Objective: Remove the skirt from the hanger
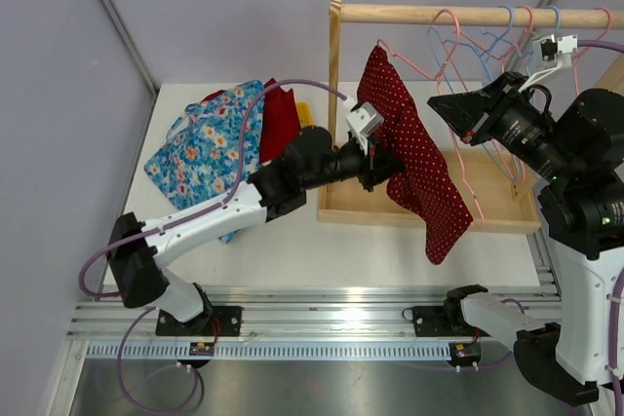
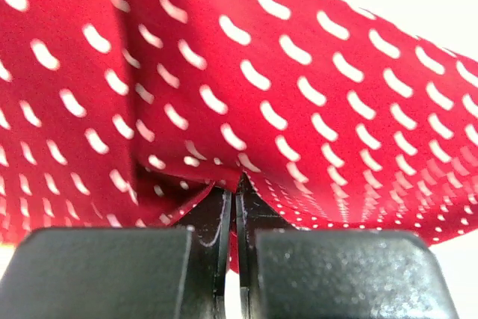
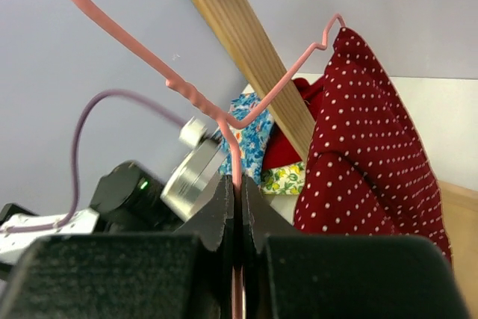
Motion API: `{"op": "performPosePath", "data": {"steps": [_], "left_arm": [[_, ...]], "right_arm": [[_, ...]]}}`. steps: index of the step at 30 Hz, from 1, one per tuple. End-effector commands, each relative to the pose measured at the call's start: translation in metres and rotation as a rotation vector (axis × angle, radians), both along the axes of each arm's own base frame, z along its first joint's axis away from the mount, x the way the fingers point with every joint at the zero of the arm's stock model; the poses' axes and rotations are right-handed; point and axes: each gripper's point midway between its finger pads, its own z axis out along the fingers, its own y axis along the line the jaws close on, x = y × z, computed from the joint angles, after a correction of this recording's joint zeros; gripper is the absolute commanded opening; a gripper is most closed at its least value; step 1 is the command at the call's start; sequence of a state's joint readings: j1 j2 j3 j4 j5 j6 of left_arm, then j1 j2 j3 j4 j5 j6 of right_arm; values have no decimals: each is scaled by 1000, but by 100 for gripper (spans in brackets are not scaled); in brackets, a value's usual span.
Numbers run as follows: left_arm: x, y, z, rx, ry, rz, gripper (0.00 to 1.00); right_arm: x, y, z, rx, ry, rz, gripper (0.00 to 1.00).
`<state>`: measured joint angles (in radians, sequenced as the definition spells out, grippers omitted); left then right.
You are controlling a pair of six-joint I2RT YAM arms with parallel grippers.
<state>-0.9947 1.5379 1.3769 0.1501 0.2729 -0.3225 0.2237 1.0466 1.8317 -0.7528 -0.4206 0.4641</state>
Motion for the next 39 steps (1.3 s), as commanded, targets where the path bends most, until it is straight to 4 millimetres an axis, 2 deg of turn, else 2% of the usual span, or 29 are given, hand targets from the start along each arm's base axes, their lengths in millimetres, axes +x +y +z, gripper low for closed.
{"op": "performPosePath", "data": {"steps": [1, 3, 4, 6, 7, 9, 10, 12, 15, 17, 21, 24, 27, 28, 30, 31, 32, 33, 34, 35, 36, 37, 38, 39], "left_arm": [[-38, 26, 4, -12, -47, 21, 0], [-53, 35, -23, 34, -16, 24, 0], [-67, 45, -48, 71, 4, 33, 0], [-81, 57, -74, 103, 54, 47, 0], [-93, 69, -96, 131, 81, 51, 0], [-113, 76, -113, 140, 137, 45, 0], [-120, 87, -130, 154, 169, 64, 0], [-140, 96, -150, 193, 200, 54, 0], [-153, 115, -186, 258, 256, 98, 0], [-154, 127, -204, 280, 297, 141, 0], [-163, 137, -228, 313, 348, 169, 0], [-179, 135, -236, 339, 369, 145, 0], [-189, 134, -238, 362, 365, 149, 0], [-189, 129, -231, 346, 364, 160, 0], [-189, 136, -234, 399, 346, 181, 0], [-183, 131, -214, 375, 322, 206, 0], [-178, 142, -216, 437, 290, 231, 0], [-173, 143, -200, 437, 259, 252, 0], [-158, 142, -159, 388, 199, 310, 0], [-149, 156, -147, 445, 144, 354, 0], [-139, 162, -128, 443, 99, 394, 0], [-123, 173, -109, 463, 3, 454, 0], [-115, 178, -70, 429, -27, 480, 0], [-99, 186, -55, 431, -52, 522, 0]], "right_arm": [[8, -4, 15, 1, -77, -36, 0], [13, -5, 18, -2, -89, -52, 0], [19, -6, 17, -9, -89, -60, 0], [24, -7, 20, -11, -100, -75, 0], [31, -6, 19, -16, -97, -80, 0], [40, -7, 20, -28, -100, -100, 0], [43, -8, 22, -29, -104, -107, 0], [53, -7, 23, -34, -107, -116, 0], [62, -7, 28, -41, -121, -126, 0], [71, -7, 32, -44, -129, -136, 0], [84, -6, 37, -48, -139, -148, 0], [98, -4, 37, -57, -135, -153, 0], [105, -2, 39, -60, -141, -153, 0], [110, -1, 36, -65, -134, -153, 0], [119, 0, 28, -77, -115, -155, 0], [122, 0, 22, -86, -103, -156, 0], [124, 1, 16, -91, -85, -155, 0], [124, 2, 11, -95, -74, -150, 0], [128, 3, -3, -105, -42, -146, 0], [130, 3, -10, -108, -29, -147, 0], [128, 2, -14, -104, -21, -151, 0], [132, 2, -31, -112, 19, -152, 0], [131, 2, -36, -114, 25, -152, 0], [130, 3, -48, -115, 54, -149, 0]]}}
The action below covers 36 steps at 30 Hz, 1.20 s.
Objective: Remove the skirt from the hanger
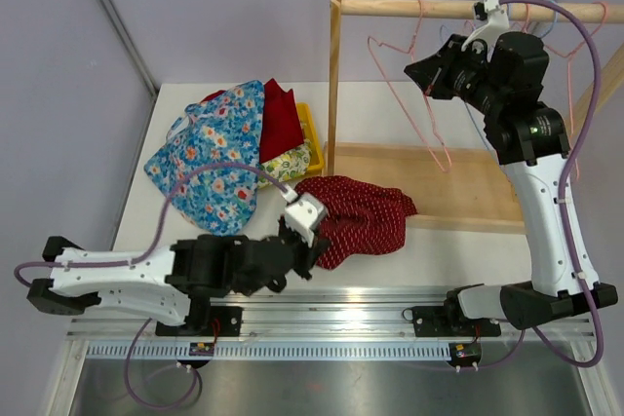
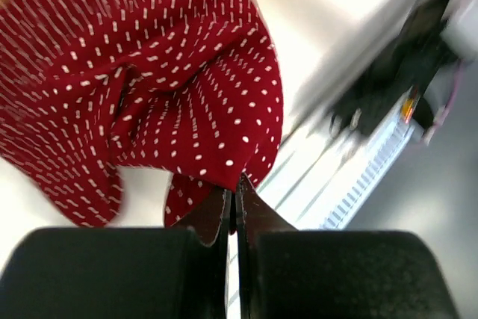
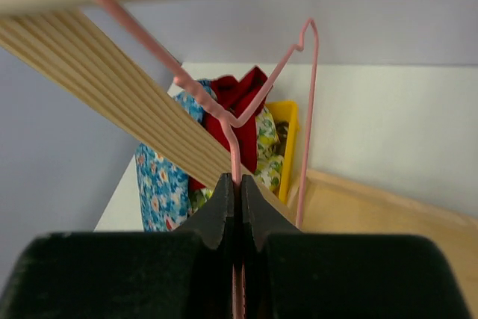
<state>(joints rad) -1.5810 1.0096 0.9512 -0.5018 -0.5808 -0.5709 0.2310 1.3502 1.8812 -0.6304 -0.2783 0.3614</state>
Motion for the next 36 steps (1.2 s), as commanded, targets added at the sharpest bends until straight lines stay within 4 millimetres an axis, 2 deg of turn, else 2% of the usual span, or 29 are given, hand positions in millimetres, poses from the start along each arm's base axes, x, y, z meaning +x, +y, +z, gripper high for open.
{"op": "performPosePath", "data": {"steps": [1, 2, 3, 5, 6, 7, 8, 9, 10, 11, 12, 13, 14, 15, 16, 17, 19, 22, 24, 25, 27, 28, 29, 32, 33, 34, 35, 36], "left_arm": [[61, 46, 89, 67, -276, 152, 0], [70, 51, 115, 38, -306, 168, 0], [88, 60, 128, 40, -325, 206, 0], [112, 71, 146, 90, -385, 228, 0], [134, 87, 171, 81, -423, 275, 0], [145, 94, 180, 74, -432, 307, 0], [170, 114, 193, 92, -464, 387, 0], [182, 115, 213, 80, -494, 390, 0], [193, 122, 227, 66, -512, 421, 0], [204, 129, 240, 55, -526, 449, 0], [230, 137, 241, 76, -518, 480, 0], [237, 147, 278, 18, -569, 515, 0], [248, 153, 287, 12, -576, 532, 0], [277, 161, 309, -9, -596, 573, 0], [290, 165, 311, 1, -581, 585, 0], [308, 178, 319, 1, -584, 627, 0], [335, 171, 334, -47, -586, 609, 0], [353, 176, 343, -101, -609, 610, 0], [371, 180, 313, -74, -558, 620, 0], [380, 181, 288, -79, -511, 628, 0], [388, 187, 248, -83, -420, 646, 0], [392, 188, 237, -95, -415, 659, 0], [389, 191, 185, -49, -327, 670, 0], [390, 201, 135, -51, -274, 738, 0], [390, 208, 95, -20, -204, 782, 0], [394, 212, 81, -18, -176, 802, 1], [397, 224, 67, -9, -138, 836, 3], [406, 226, 42, -1, -70, 852, 5]], "right_arm": [[-2, -4, -9, 2, -7, -18, 0], [-3, -4, -13, 2, 0, -17, 0], [-4, -4, -20, 2, 17, -19, 0], [-7, -4, -24, 6, 22, -18, 0], [-10, -5, -28, 5, 31, -18, 0], [-11, -5, -29, 4, 30, -17, 0], [-12, -6, -30, 3, 33, -21, 3], [-14, -7, -32, -2, 34, -28, 11], [-14, -8, -34, -3, 38, -32, 37], [-15, -9, -35, -8, 38, -33, 55], [-17, -9, -36, -11, 39, -31, 69], [-18, -10, -38, -16, 48, -33, 80], [-18, -11, -40, -21, 53, -36, 91], [-19, -13, -40, -25, 52, -46, 94], [-20, -14, -43, -28, 60, -49, 96], [-21, -14, -43, -29, 59, -49, 97], [-25, -15, -47, -34, 63, -53, 98], [-31, -19, -50, -44, 67, -63, 99], [-36, -22, -51, -49, 65, -67, 99], [-38, -22, -51, -47, 64, -67, 99], [-43, -25, -50, -49, 55, -76, 99], [-45, -25, -49, -49, 54, -76, 99], [-48, -27, -47, -48, 46, -79, 99], [-55, -28, -40, -44, 31, -77, 99], [-59, -28, -36, -39, 21, -72, 99], [-62, -28, -33, -38, 15, -67, 99], [-67, -27, -29, -34, 4, -57, 99], [-70, -27, -25, -32, -4, -54, 100]]}}
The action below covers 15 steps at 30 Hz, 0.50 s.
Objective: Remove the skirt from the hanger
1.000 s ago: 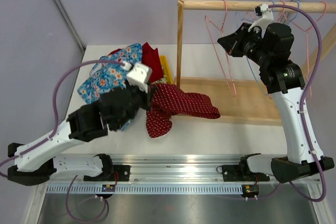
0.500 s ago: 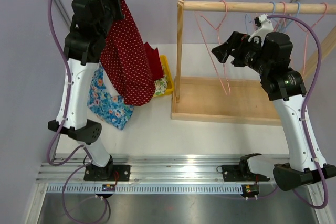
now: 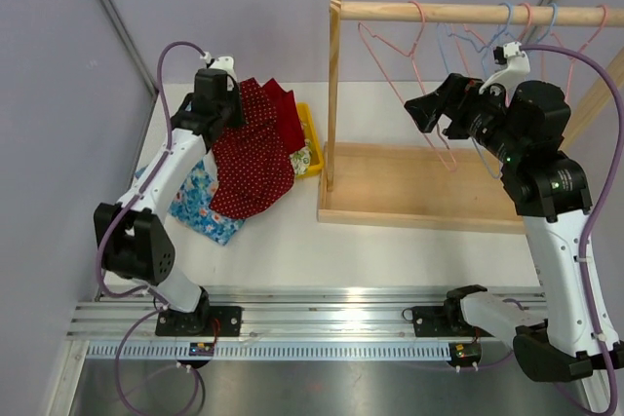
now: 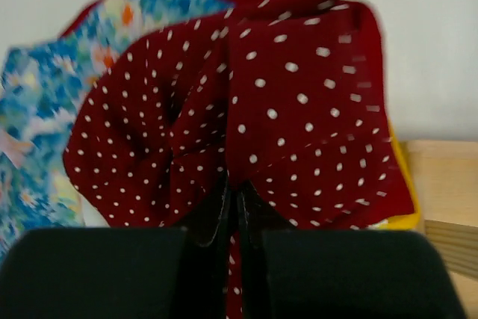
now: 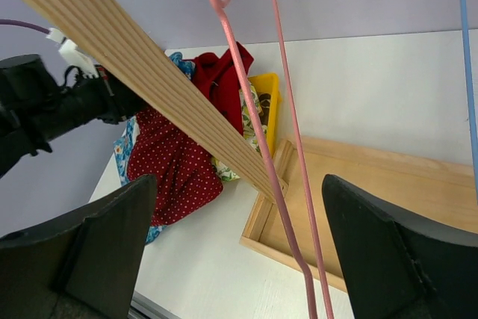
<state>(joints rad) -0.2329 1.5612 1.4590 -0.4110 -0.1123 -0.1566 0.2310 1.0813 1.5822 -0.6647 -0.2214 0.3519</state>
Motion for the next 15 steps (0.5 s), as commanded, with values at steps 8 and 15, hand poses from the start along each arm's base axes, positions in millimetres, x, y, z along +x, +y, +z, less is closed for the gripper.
{"op": "performPosePath", "data": {"steps": [8, 15], "left_arm": [[49, 25, -4, -152, 57, 121, 99], [-23, 40, 118, -147, -185, 108, 99]], "right_arm": [[-44, -12, 41, 4, -115, -4, 99], [-71, -27, 49, 9, -161, -53, 99]]}}
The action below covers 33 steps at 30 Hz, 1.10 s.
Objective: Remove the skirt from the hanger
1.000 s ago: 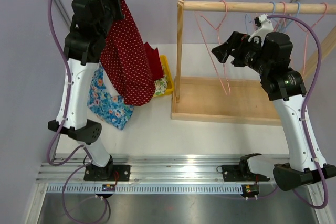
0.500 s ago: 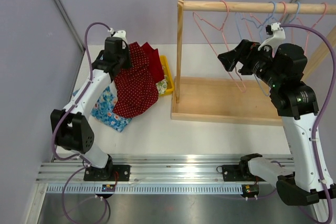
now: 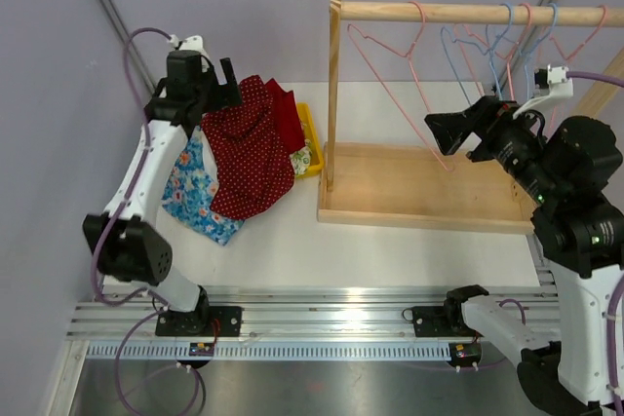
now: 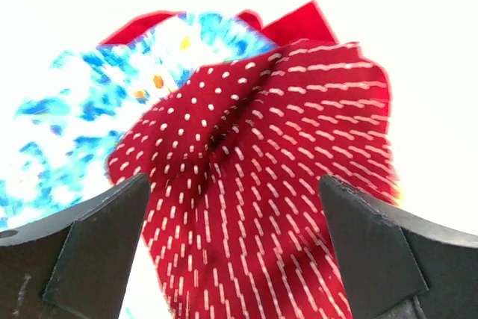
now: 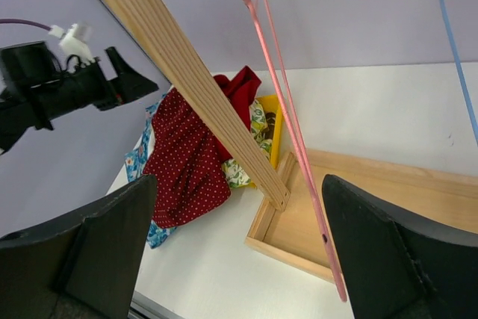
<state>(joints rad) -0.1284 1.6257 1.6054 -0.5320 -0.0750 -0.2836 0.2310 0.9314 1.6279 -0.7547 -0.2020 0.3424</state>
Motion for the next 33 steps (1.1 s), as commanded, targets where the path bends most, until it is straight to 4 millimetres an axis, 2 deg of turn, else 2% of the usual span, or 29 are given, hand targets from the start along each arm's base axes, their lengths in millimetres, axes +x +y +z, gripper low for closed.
{"op": "performPosePath", "data": {"steps": [1, 2, 4, 5, 7, 8, 9, 10, 11, 12, 13, 14, 15, 16, 17, 18, 19, 20, 21, 25, 26, 28, 29, 31, 33], "left_arm": [[-49, 9, 108, 5, -236, -5, 99], [-68, 20, 109, 44, -239, 28, 99], [-94, 40, 91, 98, -184, 104, 99], [-115, 57, 74, 146, -157, 169, 99], [-134, 67, 55, 184, -131, 196, 99], [-147, 74, 57, 201, -163, 218, 99], [-153, 77, 29, 219, -125, 228, 99], [-160, 87, 21, 234, -136, 284, 99], [-157, 91, 21, 224, -199, 316, 99], [-166, 92, -12, 252, -187, 294, 99], [-166, 92, -23, 273, -207, 279, 99], [-161, 97, -18, 281, -286, 305, 99], [-163, 99, -31, 302, -294, 309, 99], [-167, 98, -61, 344, -273, 264, 99], [-157, 91, -54, 329, -374, 237, 99], [-153, 85, -58, 361, -410, 176, 99], [-151, 76, -87, 375, -394, 102, 99], [-142, 73, -73, 363, -485, 106, 99], [-138, 71, -78, 372, -484, 82, 99], [-115, 88, -116, 297, -394, 118, 99], [-111, 82, -130, 268, -396, 85, 99], [-111, 72, -131, 266, -457, 17, 99], [-111, 71, -120, 260, -551, -1, 99], [-116, 63, -139, 251, -525, -74, 99], [-111, 49, -143, 271, -544, -178, 99]], "right_arm": [[-18, -10, 9, -1, -61, -29, 99], [-21, -10, 8, 4, -69, -23, 99], [-33, -9, 3, 6, -80, -6, 99], [-36, -10, 2, 8, -82, -8, 100], [-48, -12, -4, 19, -102, 0, 99], [-52, -9, -2, 17, -127, 19, 99], [-55, -8, -3, 19, -137, 30, 99], [-60, -8, -8, 28, -136, 38, 100], [-60, -7, -10, 36, -132, 41, 99], [-61, -6, -12, 42, -126, 44, 99], [-62, -3, -18, 49, -109, 62, 100], [-62, -2, -21, 54, -96, 69, 99], [-62, -1, -26, 56, -82, 71, 99], [-61, 0, -32, 61, -61, 74, 99], [-62, 0, -35, 60, -57, 72, 100], [-62, -1, -37, 65, -56, 68, 99], [-62, -1, -47, 84, -38, 64, 99], [-62, -1, -48, 89, -49, 64, 100], [-62, 0, -53, 95, -41, 63, 99], [-61, 2, -77, 99, -14, 74, 99], [-61, 2, -79, 96, -18, 72, 99], [-64, 1, -83, 73, -35, 76, 99], [-64, -1, -86, 63, -25, 70, 99], [-66, -1, -88, 33, -26, 74, 99], [-64, -3, -92, 22, -14, 62, 100]]}}
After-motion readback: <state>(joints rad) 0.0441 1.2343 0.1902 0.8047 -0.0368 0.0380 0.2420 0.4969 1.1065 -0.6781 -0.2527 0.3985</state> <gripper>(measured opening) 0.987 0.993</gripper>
